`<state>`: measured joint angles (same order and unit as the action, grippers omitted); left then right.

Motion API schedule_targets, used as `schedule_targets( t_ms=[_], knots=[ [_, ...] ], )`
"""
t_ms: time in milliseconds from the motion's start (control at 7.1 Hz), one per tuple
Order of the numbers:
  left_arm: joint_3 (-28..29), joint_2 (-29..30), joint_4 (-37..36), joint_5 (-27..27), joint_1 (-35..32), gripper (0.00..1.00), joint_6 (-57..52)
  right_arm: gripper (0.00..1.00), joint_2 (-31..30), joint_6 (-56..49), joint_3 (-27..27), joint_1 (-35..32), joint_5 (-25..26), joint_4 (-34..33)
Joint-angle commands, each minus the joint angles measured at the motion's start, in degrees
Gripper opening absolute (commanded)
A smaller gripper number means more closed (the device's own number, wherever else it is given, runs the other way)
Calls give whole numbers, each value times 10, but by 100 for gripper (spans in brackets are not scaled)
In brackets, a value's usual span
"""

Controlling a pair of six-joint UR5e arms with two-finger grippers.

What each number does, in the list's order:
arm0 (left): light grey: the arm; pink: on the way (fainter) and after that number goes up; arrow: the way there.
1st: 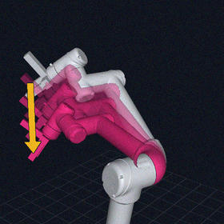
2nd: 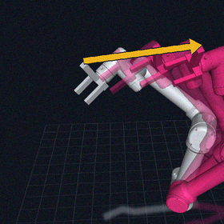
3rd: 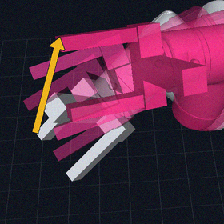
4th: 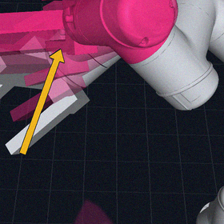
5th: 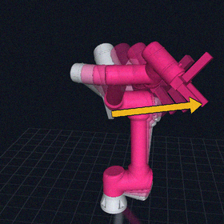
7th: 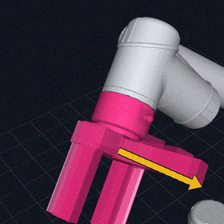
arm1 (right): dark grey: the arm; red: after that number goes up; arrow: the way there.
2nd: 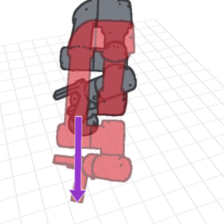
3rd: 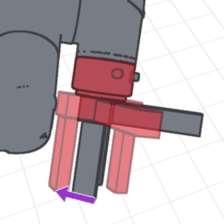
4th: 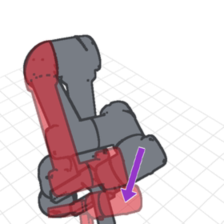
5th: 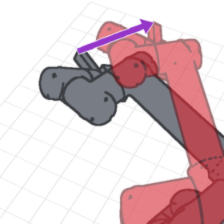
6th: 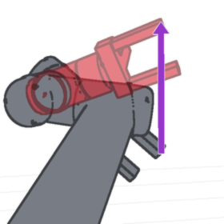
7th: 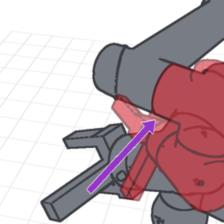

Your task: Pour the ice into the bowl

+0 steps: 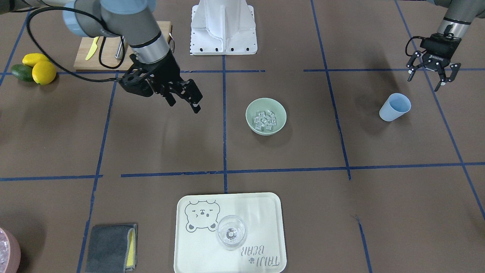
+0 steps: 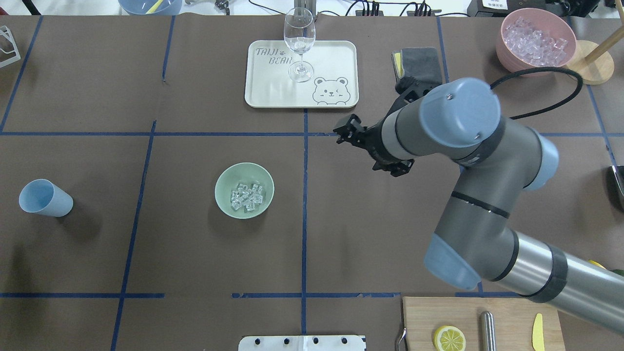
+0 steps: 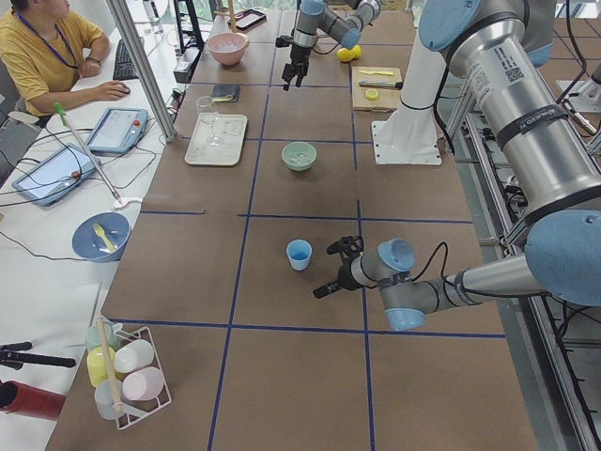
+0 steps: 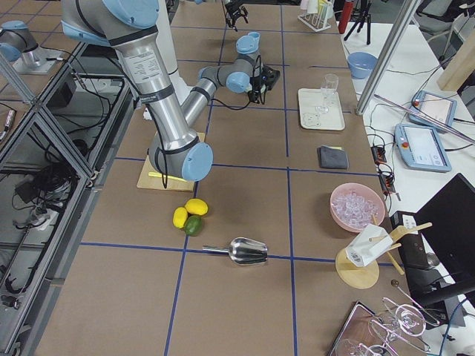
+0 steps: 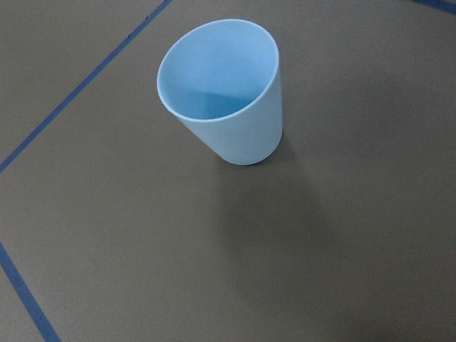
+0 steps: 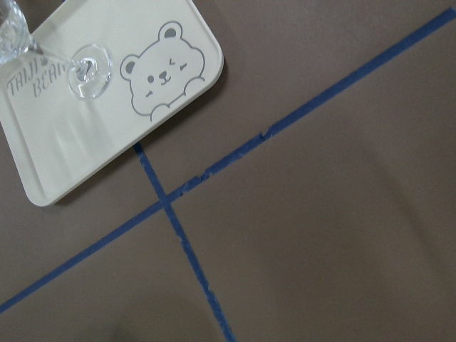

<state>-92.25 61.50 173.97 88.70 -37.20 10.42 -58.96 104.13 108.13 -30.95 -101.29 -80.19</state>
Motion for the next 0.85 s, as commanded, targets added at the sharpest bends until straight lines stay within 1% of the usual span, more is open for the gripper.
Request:
schedule_targets(
  t_ms=[0,141,282,423,563,704],
  knots=[
    [6,78,-105,45,-105,100,-41,100,59,20,-46,51,35,-19],
    [6,125,-158,122,-178,100,-42,100,118,20,-127,65,60,-20],
    [6,177,-219,192,-255,100,-41,100,139,18,-167,84,97,-17],
    [9,231,-284,251,-308,100,-41,100,155,13,-193,91,97,-19],
    [9,237,-284,279,-314,100,-40,100,182,8,-233,94,98,-16],
    [6,241,-283,293,-314,100,-34,96,183,11,-246,98,92,-1]
  ],
)
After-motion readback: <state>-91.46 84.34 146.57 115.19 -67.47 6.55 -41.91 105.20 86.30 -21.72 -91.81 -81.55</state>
